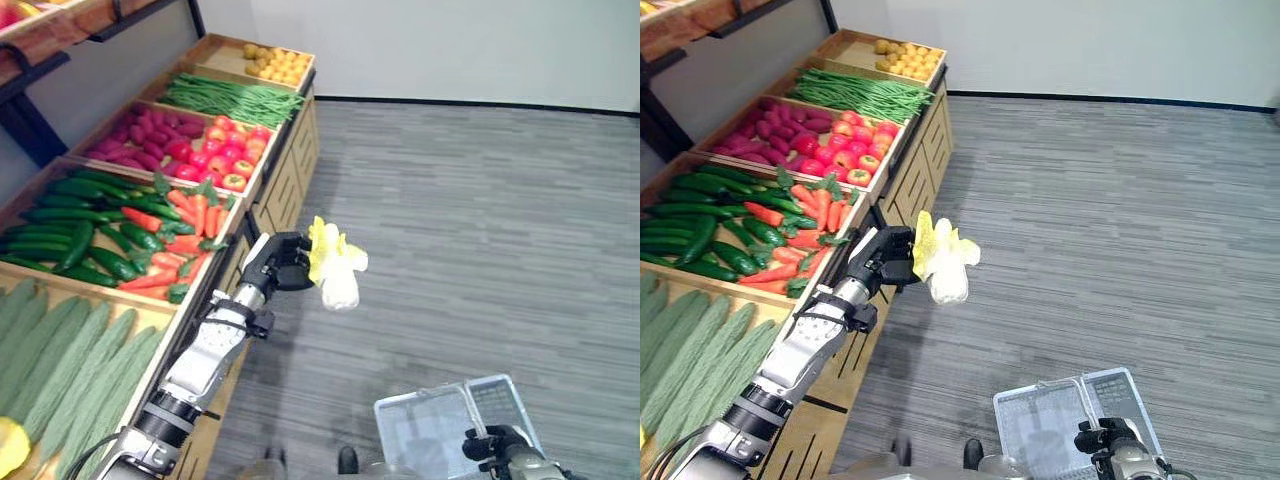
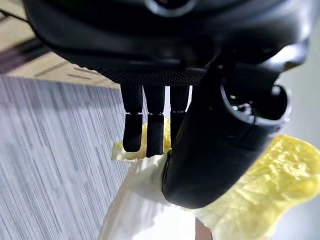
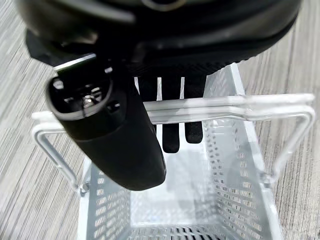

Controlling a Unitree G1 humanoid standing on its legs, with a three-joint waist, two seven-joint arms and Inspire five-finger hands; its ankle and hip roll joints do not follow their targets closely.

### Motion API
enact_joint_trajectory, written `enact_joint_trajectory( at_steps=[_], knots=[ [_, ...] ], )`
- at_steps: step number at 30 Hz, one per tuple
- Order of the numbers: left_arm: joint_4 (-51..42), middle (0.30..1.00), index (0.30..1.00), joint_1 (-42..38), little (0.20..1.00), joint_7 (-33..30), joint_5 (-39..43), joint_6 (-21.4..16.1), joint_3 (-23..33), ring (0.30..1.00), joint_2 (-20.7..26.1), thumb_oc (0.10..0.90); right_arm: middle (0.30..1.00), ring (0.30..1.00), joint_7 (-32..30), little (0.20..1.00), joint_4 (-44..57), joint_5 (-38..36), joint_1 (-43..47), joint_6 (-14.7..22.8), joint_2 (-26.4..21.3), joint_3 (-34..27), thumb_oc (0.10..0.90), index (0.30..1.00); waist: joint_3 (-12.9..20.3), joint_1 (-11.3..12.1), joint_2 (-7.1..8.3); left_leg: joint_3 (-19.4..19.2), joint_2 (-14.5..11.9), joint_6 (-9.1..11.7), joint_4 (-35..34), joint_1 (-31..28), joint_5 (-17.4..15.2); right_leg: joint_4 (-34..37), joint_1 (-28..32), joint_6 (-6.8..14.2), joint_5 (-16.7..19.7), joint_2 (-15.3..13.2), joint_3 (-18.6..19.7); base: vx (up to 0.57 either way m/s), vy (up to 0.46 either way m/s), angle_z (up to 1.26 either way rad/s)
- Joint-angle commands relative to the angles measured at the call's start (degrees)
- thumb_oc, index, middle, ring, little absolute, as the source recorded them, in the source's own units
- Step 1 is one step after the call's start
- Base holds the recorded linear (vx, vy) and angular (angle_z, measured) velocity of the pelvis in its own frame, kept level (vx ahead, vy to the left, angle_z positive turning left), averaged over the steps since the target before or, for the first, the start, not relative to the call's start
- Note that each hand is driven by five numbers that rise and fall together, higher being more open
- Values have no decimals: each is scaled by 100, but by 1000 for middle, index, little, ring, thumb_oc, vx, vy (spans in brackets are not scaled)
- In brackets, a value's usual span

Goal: Get the vegetables into the basket

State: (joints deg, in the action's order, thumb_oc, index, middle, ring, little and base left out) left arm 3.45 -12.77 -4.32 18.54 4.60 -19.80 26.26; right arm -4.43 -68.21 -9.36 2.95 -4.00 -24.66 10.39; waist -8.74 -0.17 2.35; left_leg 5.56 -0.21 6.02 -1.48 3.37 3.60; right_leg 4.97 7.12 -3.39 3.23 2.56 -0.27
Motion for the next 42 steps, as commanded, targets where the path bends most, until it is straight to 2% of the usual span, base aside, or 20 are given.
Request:
enact_joint_trajectory(
  at_steps=[1,8,14,16,20,24,32,35,36,40,42],
  knots=[
    [-452,300,300,-674,300,-173,106,-583,445,300,18,400,300,300,10,300,278,-63,348,312,-351,-88,400,300,31,62,-325,-251,56,-231,167,-460,-230,-223,142,740,-506,-594,-551,182,120,-77],
    [-498,300,300,-701,300,-142,106,-520,394,300,75,400,300,300,-22,300,408,-125,363,284,-373,-169,400,300,184,-7,-318,-305,53,-301,-289,-904,-226,-125,300,784,-538,-684,-639,95,77,6],
    [-739,300,300,-680,300,-20,67,-507,315,300,315,400,300,300,-14,300,762,-179,792,282,-925,-273,400,300,293,87,-243,-401,98,-390,-352,-1028,-363,-29,307,895,-445,-746,-533,47,70,-10],
    [-874,300,300,-760,300,27,93,-490,191,300,386,400,300,300,-24,300,901,-241,1044,280,-1151,-263,400,300,327,104,-230,-410,94,-398,-352,-1047,-393,-15,301,912,-436,-759,-539,23,46,-7],
    [-988,300,300,-902,300,92,56,-448,6,300,422,400,300,300,-14,300,842,-369,1398,276,-1275,-175,400,300,349,128,-234,-414,92,-409,-352,-1085,-424,3,320,923,-432,-767,-552,0,0,0],
    [-892,300,300,-1264,300,249,-119,-361,-442,300,428,400,300,300,36,300,878,-363,1871,242,-1383,123,400,300,376,105,-257,-425,87,-407,-352,-1121,-453,3,333,935,-434,-772,-539,0,0,0],
    [264,300,300,-2410,300,245,-602,-207,-1280,300,-97,400,300,300,14,300,1359,-355,2906,129,-1223,796,400,300,374,-7,-331,-482,69,-392,-352,-1137,-450,3,285,932,-400,-758,-473,0,0,0],
    [673,300,300,-2551,300,274,-720,-164,-1419,300,-267,400,300,300,14,300,1606,-338,3005,107,-1213,896,400,300,363,-52,-351,-519,64,-387,-352,-1122,-445,3,257,933,-388,-751,-459,-12,-4,-7],
    [1137,300,300,-2651,300,281,-861,-96,-1584,300,-431,400,300,300,-5,300,1779,-324,3118,81,-1168,981,400,300,363,-98,-370,-553,62,-384,-352,-1110,-442,3,233,934,-386,-743,-437,-6,-5,-8],
    [1880,300,300,-2931,300,141,-1274,-56,-1769,300,-690,400,300,300,-40,300,2109,-239,3320,55,-1079,1141,400,300,359,-179,-398,-616,39,-379,-352,-1108,-442,3,203,925,-378,-728,-403,0,-14,-9],
    [1896,300,300,-2940,300,139,-1278,-64,-1770,300,-700,400,300,300,-40,300,2111,-237,3322,51,-1083,1139,400,300,355,-175,-402,-618,39,-379,-352,-1110,-443,3,204,925,-378,-728,-401,6,-7,-5]
  ],
)
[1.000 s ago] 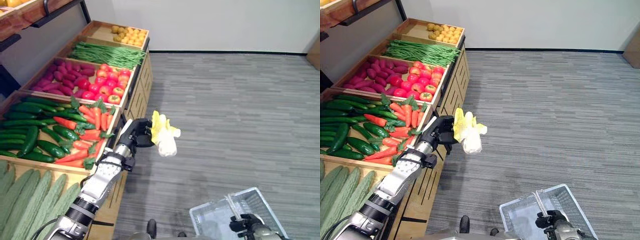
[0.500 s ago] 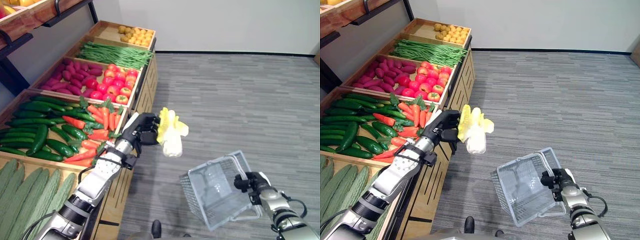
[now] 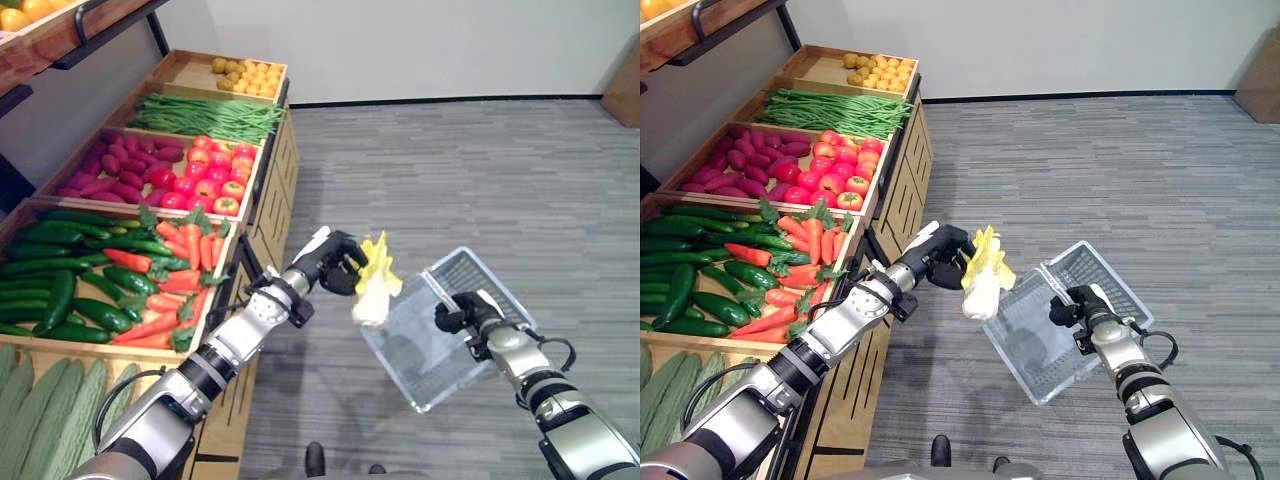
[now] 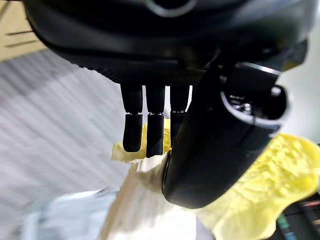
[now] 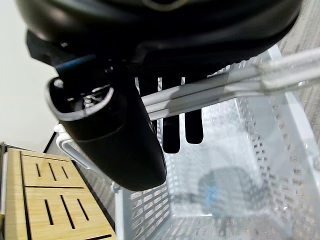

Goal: Get the vegetables into the basket

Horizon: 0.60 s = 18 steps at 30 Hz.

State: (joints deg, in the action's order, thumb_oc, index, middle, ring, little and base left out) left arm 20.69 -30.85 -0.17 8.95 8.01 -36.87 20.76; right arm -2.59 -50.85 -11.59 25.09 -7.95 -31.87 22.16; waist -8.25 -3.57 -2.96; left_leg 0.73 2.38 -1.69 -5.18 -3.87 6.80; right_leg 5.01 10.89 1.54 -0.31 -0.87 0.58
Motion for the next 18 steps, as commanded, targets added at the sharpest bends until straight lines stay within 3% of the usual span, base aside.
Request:
enact_joint_trajectory(
  at_steps=[1,17,18],
  knots=[
    [754,300,300,-1217,300,-396,-625,-360,-187,300,-385,400,300,300,-279,300,569,76,1206,450,-325,22,400,300,307,97,114,-170,-222,391,18,-389,-770,-1,-187,430,-20,-378,-449,10,-12,-3],
    [2627,300,300,-1247,300,-827,-1178,-143,-479,300,-1485,400,300,300,-516,300,954,270,1241,427,389,252,400,300,285,-122,24,-382,-232,390,18,-332,-775,-1,-313,423,14,-364,-301,-2,-6,-8],
    [2722,454,454,-1245,454,-859,-1263,-120,-513,454,-1534,510,300,300,-533,300,925,283,1258,428,496,290,400,300,290,-132,17,-397,-235,391,18,-344,-777,-1,-309,427,14,-363,-296,2,-4,-4]
  ],
)
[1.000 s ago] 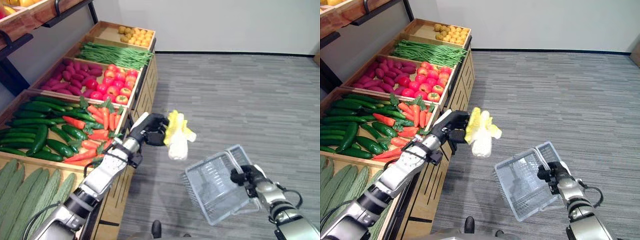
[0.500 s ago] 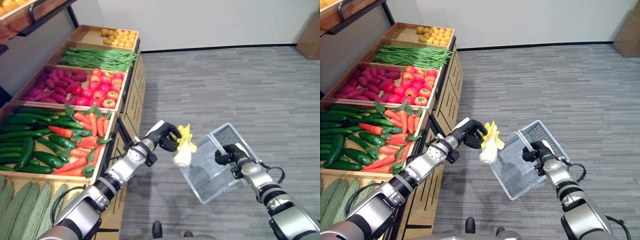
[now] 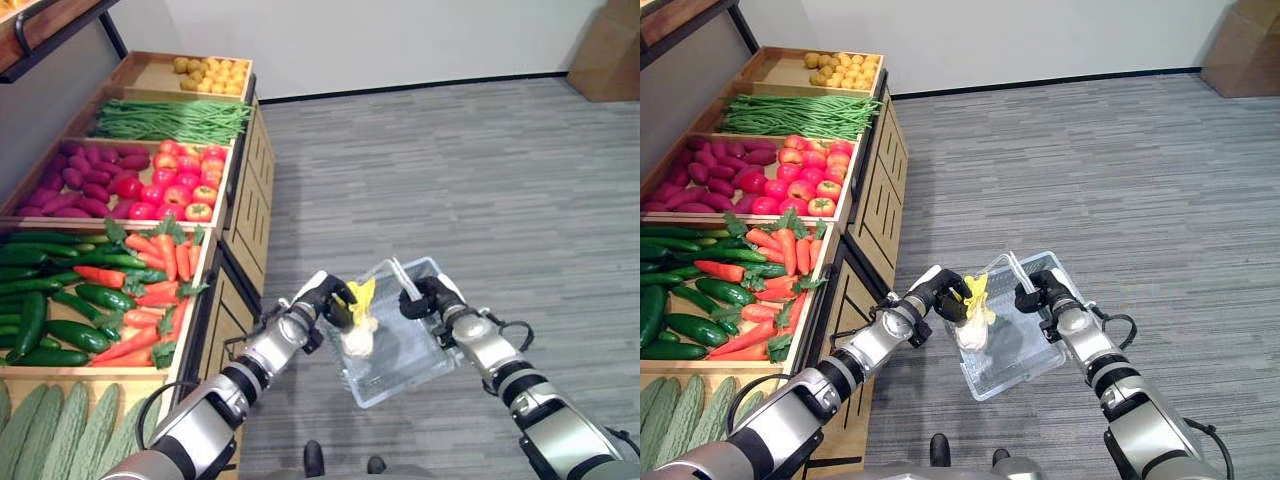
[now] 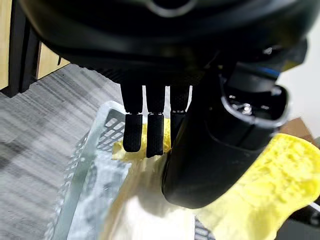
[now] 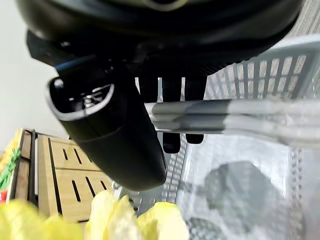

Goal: Get the vegetables into the basket

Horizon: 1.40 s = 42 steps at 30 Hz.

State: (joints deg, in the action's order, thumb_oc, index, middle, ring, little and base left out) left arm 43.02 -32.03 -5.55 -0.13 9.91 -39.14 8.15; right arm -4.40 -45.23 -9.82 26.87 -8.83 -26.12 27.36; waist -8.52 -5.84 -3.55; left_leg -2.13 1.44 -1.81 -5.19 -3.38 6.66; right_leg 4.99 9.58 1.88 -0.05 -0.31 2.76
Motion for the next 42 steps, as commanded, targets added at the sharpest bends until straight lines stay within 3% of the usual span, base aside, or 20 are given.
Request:
enact_joint_trajectory(
  at_steps=[1,2,13,21,27,32,42],
  knots=[
    [543,937,937,-1136,937,-368,-379,-297,-268,937,-282,855,300,300,-360,300,342,121,1092,509,-59,-214,400,300,318,97,77,-114,-140,406,19,-398,-763,1,-170,392,-11,-420,-510,-6,-11,-4],
    [649,1000,1000,-1146,1000,-399,-390,-275,-261,1000,-344,900,300,300,-391,300,302,130,1137,497,7,-189,400,300,313,99,81,-110,-143,408,19,-400,-763,1,-166,390,-14,-420,-522,-11,-9,-4],
    [643,1000,1000,-1160,1000,-385,-604,-245,-363,1000,-462,900,300,300,-452,300,221,204,1192,481,108,-148,400,300,325,120,98,-105,-159,420,19,-419,-765,1,-125,370,-30,-404,-552,0,0,0],
    [-23,1000,1000,-871,1000,-95,-799,-381,-373,1000,-69,900,300,300,-415,300,174,124,414,524,-377,-737,400,300,329,151,61,-47,-152,416,19,-420,-779,1,-119,381,-42,-407,-601,1,-1,0],
    [-532,1000,1000,178,1000,177,-476,-511,61,1000,398,900,300,300,-377,300,-207,180,-572,576,-839,-1525,400,300,319,264,53,78,-145,404,19,-426,-773,1,-76,373,-71,-406,-693,-8,-8,2],
    [-445,1000,1000,1034,1000,276,-459,-495,443,1000,628,900,300,300,-421,300,-513,11,-1297,617,-768,-2118,400,300,306,333,85,158,-153,405,19,-441,-764,1,-16,341,-115,-389,-771,10,-16,6],
    [384,1000,1000,2170,1000,245,-480,-422,1223,1000,734,900,300,300,-354,300,-1454,-142,-2203,643,-472,-2640,400,300,292,383,124,213,-171,409,19,-481,-775,1,45,306,-173,-357,-834,5,-19,5]
  ],
)
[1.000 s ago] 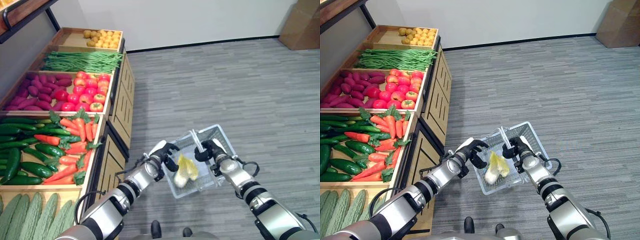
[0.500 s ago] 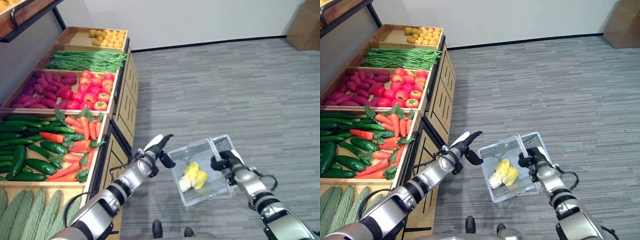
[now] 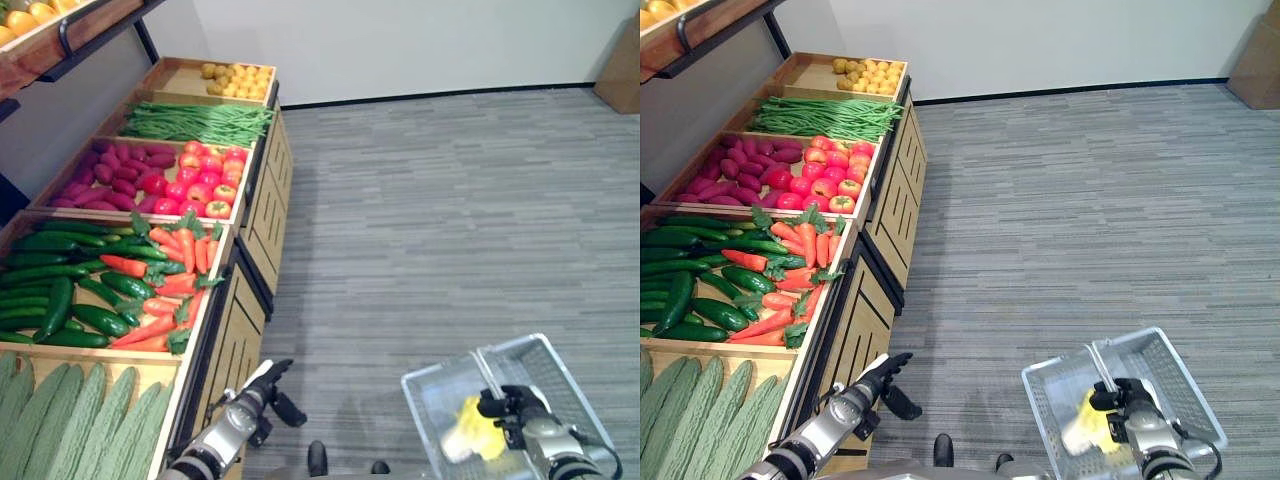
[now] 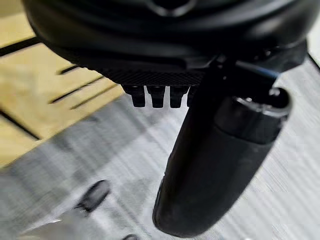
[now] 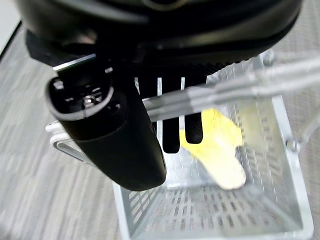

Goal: Get the vegetables into the basket

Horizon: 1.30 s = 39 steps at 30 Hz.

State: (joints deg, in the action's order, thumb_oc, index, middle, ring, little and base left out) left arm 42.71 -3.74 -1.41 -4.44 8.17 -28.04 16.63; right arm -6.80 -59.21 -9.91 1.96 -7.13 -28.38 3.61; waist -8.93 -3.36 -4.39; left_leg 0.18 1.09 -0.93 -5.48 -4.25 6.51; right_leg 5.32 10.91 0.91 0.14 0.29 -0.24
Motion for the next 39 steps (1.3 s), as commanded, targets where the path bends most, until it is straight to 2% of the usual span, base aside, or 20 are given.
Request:
enact_joint_trajectory(
  at_steps=[1,2,6,7,10,15,19,26,29,31,32,35,37,38,39],
  knots=[
    [563,1000,1000,-636,1000,-177,-74,-242,129,1000,-129,900,300,300,-108,300,-192,-154,268,465,-199,-258,400,300,330,142,211,-15,-140,323,48,-393,-756,-32,-86,402,-198,-413,-539,0,0,0],
    [573,1000,1000,-639,1000,-180,-75,-248,130,1000,-132,900,300,300,-107,300,-200,-156,273,471,-200,-255,400,300,330,140,211,-15,-140,323,48,-392,-756,-32,-86,402,-199,-413,-539,0,0,0],
    [1781,1000,1000,-570,1000,-398,-521,-165,337,1000,-311,900,300,300,-17,300,-984,-295,128,479,115,-233,400,300,325,142,227,-12,-147,334,48,-397,-751,-32,-84,382,-212,-398,-563,0,0,0],
    [1793,1000,1000,-575,1000,-402,-522,-172,339,1000,-316,900,300,300,-16,300,-991,-297,134,484,114,-230,400,300,324,139,227,-11,-147,335,48,-397,-751,-32,-83,382,-212,-398,-565,0,0,0],
    [2514,1000,1000,-442,1000,-597,-532,-118,761,1000,-351,900,300,300,8,300,-1309,-296,-9,474,328,-189,400,300,305,154,236,-13,-157,368,48,-371,-730,-32,-99,361,-215,-388,-586,1,-22,3],
    [2783,1000,1000,-286,1000,-690,-479,-129,1077,1000,-303,900,300,300,16,300,-1352,-345,-135,497,484,-166,400,300,259,143,242,-30,-190,408,48,-324,-693,-32,-162,326,-197,-363,-587,-2,-32,2],
    [2968,1000,1000,-33,1000,-789,-120,-162,1570,1000,-291,900,300,300,62,300,-1371,-398,-231,534,668,-184,400,300,214,103,259,-96,-236,451,48,-326,-678,-32,-187,274,-207,-306,-540,8,-58,-2],
    [3118,1000,1000,49,1000,-935,273,-202,1885,1000,-348,900,300,300,53,300,-1296,-347,-199,599,891,-8,400,300,143,71,296,-154,-349,521,83,-341,-600,-79,-230,174,-249,-208,-451,15,-89,-5],
    [3055,1000,1000,21,1000,-987,418,-247,1883,1000,-375,900,300,300,54,300,-1253,-435,-163,653,931,42,400,300,23,65,378,-139,-392,547,643,-64,-692,-234,-322,85,-312,-186,-377,-21,-110,-2],
    [3059,1000,1000,-9,1000,-1012,481,-272,1909,1000,-386,900,300,300,69,300,-1240,-412,-158,682,945,130,400,300,-88,80,462,-146,-358,604,1359,282,-640,-387,-373,-4,-363,-164,-321,-17,-157,-1],
    [3048,1000,1000,-14,1000,-1023,520,-282,1925,1000,-384,900,300,300,92,300,-1239,-383,-163,687,943,170,400,300,-136,98,502,-129,-343,624,1771,485,-549,-441,-386,-35,-369,-155,-303,10,-171,2],
    [3080,1000,1000,46,1000,-1051,739,-316,2049,1000,-379,900,300,300,129,300,-1236,-332,-215,667,914,218,400,300,-298,230,666,49,-276,541,2945,1144,6,-621,-382,-175,-424,-140,-223,62,-163,3],
    [3114,1000,1000,93,1000,-1046,859,-343,2091,1000,-389,900,300,300,142,300,-1214,-282,-230,649,879,255,400,300,-335,268,751,65,-157,440,3531,1555,62,-743,-387,-251,-507,-129,-177,109,-131,-13],
    [3138,1000,1000,123,1000,-1050,886,-322,2108,1000,-383,900,300,300,154,300,-1218,-284,-261,626,849,240,400,300,-347,283,775,-32,-175,414,3667,1741,42,-788,-372,-279,-545,-146,-174,183,-102,-1],
    [3189,1000,1000,155,1000,-1032,945,-319,2161,1000,-396,900,300,300,160,300,-1249,-290,-280,615,833,223,400,300,-333,306,775,-137,-160,390,3445,1886,-36,-805,-326,-285,-602,-143,-187,370,-56,2]
  ],
)
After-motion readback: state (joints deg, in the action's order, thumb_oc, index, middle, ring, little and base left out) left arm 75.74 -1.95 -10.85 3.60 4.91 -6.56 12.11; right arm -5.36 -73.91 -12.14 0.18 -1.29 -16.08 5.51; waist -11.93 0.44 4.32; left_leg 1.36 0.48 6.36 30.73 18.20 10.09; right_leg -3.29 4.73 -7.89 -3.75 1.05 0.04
